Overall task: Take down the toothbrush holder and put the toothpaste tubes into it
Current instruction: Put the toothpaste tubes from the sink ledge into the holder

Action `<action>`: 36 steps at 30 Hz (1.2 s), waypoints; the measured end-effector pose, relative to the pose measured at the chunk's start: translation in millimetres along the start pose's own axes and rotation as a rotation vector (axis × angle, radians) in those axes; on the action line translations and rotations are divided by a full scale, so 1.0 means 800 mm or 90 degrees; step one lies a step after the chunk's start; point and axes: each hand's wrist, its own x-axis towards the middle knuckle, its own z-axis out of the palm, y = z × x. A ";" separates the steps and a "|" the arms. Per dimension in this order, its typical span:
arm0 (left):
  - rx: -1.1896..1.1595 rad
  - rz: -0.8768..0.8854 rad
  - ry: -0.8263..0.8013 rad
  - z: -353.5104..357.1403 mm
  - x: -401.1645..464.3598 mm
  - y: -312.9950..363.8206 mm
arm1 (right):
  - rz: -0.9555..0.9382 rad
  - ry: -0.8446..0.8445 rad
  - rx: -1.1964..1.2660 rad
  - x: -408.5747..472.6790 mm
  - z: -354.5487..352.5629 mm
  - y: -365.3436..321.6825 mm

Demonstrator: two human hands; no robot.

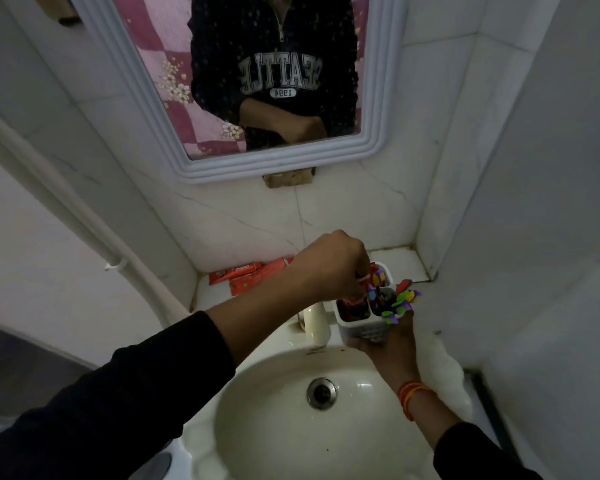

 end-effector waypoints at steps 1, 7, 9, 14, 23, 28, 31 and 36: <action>-0.003 -0.005 -0.007 0.002 0.000 0.001 | 0.002 0.001 0.003 0.001 0.000 0.000; -0.114 -0.164 -0.020 0.011 0.003 -0.002 | 0.016 -0.006 0.006 -0.003 -0.001 -0.004; -0.187 -0.226 0.017 0.015 0.004 0.003 | 0.009 -0.012 0.011 -0.003 0.001 -0.006; -0.302 -0.315 0.020 0.004 0.008 0.004 | 0.003 -0.008 0.021 -0.007 -0.001 -0.014; -0.368 -0.372 -0.048 0.002 0.001 -0.001 | 0.022 0.004 0.022 -0.007 -0.004 -0.010; -0.194 -0.257 -0.036 0.000 0.004 0.016 | 0.029 0.011 0.027 -0.009 -0.002 -0.014; -0.084 -0.156 -0.046 -0.005 0.001 0.024 | 0.011 0.006 0.027 -0.011 -0.004 -0.013; 0.019 -0.083 0.015 -0.019 0.002 0.031 | -0.023 0.002 0.010 -0.006 -0.003 -0.018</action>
